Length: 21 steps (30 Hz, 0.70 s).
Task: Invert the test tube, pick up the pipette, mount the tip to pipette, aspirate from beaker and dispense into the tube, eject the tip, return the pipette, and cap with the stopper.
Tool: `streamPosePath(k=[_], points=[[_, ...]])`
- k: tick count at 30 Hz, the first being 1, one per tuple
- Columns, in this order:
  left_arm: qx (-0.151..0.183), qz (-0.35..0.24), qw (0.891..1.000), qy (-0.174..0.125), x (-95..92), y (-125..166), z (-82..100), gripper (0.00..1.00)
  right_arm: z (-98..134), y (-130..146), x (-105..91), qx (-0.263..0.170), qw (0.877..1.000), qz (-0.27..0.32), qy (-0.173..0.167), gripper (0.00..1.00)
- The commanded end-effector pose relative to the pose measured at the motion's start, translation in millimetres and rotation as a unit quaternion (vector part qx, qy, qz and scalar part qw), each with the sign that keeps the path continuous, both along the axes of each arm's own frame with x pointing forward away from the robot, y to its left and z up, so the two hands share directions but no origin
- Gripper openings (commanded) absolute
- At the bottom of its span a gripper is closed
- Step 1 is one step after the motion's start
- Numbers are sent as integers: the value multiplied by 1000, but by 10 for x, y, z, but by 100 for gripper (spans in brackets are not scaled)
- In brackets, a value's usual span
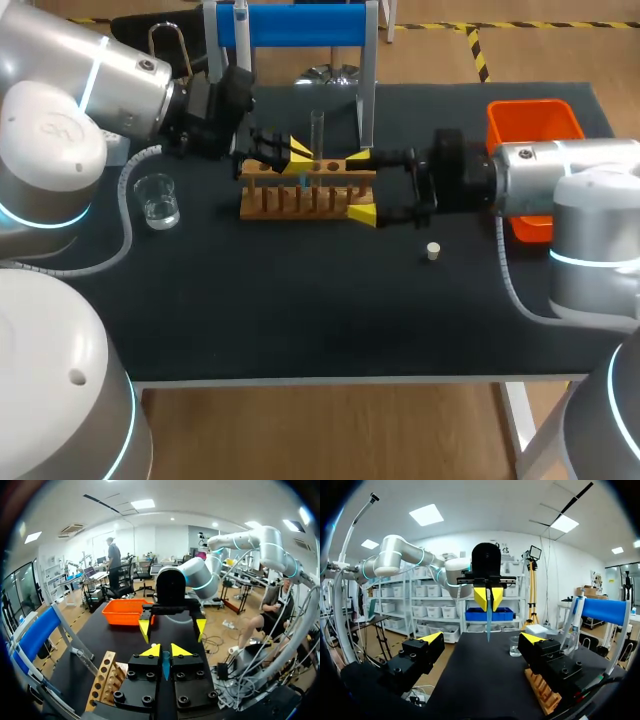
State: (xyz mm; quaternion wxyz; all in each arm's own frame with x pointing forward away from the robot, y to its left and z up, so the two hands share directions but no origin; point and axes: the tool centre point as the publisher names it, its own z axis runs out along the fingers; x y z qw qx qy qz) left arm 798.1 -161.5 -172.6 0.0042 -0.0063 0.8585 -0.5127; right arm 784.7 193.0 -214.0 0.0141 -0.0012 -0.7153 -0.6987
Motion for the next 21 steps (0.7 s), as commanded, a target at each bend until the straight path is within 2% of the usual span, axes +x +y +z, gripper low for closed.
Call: streamPosePath(k=[1, 9, 21], points=[[-1, 0, 1000, -1, -10, 7, -2, 0, -4, 101, 34, 5, 1000, 6, 5, 100], [-1, 0, 1000, -1, -10, 7, -2, 0, 12, 240, 39, 11, 1000, 17, 2, 78], [-1, 0, 1000, -1, -10, 7, -2, 0, -1, 465, 78, 8, 1000, 31, -1, 75]])
